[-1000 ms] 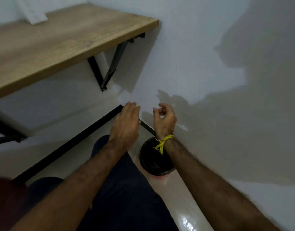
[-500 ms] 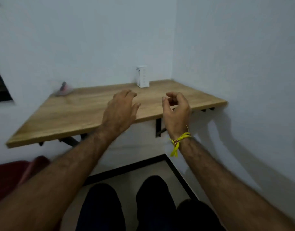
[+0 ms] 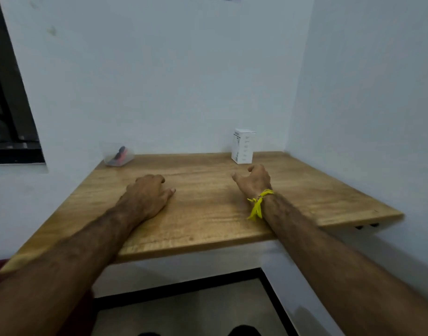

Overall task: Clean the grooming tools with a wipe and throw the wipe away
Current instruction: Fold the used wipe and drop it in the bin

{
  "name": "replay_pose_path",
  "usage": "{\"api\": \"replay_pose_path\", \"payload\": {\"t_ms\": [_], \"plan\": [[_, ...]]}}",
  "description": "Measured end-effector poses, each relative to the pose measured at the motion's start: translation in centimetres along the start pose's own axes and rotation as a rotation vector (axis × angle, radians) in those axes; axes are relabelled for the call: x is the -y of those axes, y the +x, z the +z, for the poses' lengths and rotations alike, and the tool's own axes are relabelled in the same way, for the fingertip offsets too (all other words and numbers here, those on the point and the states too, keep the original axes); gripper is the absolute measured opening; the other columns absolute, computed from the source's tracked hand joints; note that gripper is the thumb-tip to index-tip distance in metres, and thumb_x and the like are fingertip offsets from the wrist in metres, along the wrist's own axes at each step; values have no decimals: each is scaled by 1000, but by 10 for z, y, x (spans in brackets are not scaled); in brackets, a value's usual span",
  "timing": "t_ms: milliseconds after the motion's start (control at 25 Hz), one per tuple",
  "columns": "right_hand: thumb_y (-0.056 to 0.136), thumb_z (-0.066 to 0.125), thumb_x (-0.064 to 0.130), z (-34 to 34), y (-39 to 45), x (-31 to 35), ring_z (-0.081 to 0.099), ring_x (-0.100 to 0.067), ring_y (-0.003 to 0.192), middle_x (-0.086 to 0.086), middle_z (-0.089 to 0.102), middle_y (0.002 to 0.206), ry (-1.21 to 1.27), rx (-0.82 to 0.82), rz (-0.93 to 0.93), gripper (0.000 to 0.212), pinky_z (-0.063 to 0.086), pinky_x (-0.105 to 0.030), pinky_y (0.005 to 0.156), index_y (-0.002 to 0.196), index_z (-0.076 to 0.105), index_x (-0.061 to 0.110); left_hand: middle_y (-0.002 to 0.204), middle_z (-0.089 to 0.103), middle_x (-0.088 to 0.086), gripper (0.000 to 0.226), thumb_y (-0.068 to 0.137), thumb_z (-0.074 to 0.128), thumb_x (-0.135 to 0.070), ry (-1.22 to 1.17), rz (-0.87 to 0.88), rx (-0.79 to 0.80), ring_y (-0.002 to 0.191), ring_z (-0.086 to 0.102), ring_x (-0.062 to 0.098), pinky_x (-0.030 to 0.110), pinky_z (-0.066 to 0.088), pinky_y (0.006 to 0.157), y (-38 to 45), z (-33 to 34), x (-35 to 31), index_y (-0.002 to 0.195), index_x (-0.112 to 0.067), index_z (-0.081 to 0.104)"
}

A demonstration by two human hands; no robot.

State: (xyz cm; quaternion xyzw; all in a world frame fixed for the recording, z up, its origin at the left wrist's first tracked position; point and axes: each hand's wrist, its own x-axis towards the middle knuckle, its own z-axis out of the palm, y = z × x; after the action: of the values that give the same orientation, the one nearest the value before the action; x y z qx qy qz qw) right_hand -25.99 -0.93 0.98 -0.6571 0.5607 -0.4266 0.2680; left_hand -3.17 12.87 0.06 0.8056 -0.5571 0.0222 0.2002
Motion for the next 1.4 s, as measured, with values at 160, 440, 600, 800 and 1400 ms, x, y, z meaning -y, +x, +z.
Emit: {"api": "replay_pose_path", "payload": {"t_ms": [160,440,600,800,1400], "plan": [[71,83,41,18,80,-8,56,-37,122,-19,54,135,1,-78,107,80,50,-42,98,132,48,3,134,61,7,53,98,45,-58,46,25,15,120,57,27,44,45,101,43,12,2,132,-18,57],[67,87,42,55,172,-18,50,-38,127,-18,50,139,-40,-115,43,94,45,-46,102,135,36,2,122,66,4,44,95,56,-50,-28,6,-117,112,60,22,41,50,97,89,24,15,125,-18,63],[70,83,41,85,184,-13,56,-38,120,-19,59,130,-92,-77,-34,77,50,-45,95,126,46,3,112,68,0,36,96,53,-51,4,30,-158,102,57,17,36,49,89,89,28,16,114,-23,65],[70,83,45,98,185,-10,53,-43,122,-24,56,131,-99,-101,-31,82,48,-50,98,126,43,0,124,64,1,39,96,56,-47,-1,11,-197,116,56,19,42,48,100,91,30,18,125,-21,59],[70,77,64,101,182,-11,40,-47,130,-24,42,140,-45,-356,-281,103,34,-64,102,142,27,9,141,52,10,112,84,79,-34,-589,-702,-685,125,53,31,42,47,100,175,11,100,158,-15,-2]]}}
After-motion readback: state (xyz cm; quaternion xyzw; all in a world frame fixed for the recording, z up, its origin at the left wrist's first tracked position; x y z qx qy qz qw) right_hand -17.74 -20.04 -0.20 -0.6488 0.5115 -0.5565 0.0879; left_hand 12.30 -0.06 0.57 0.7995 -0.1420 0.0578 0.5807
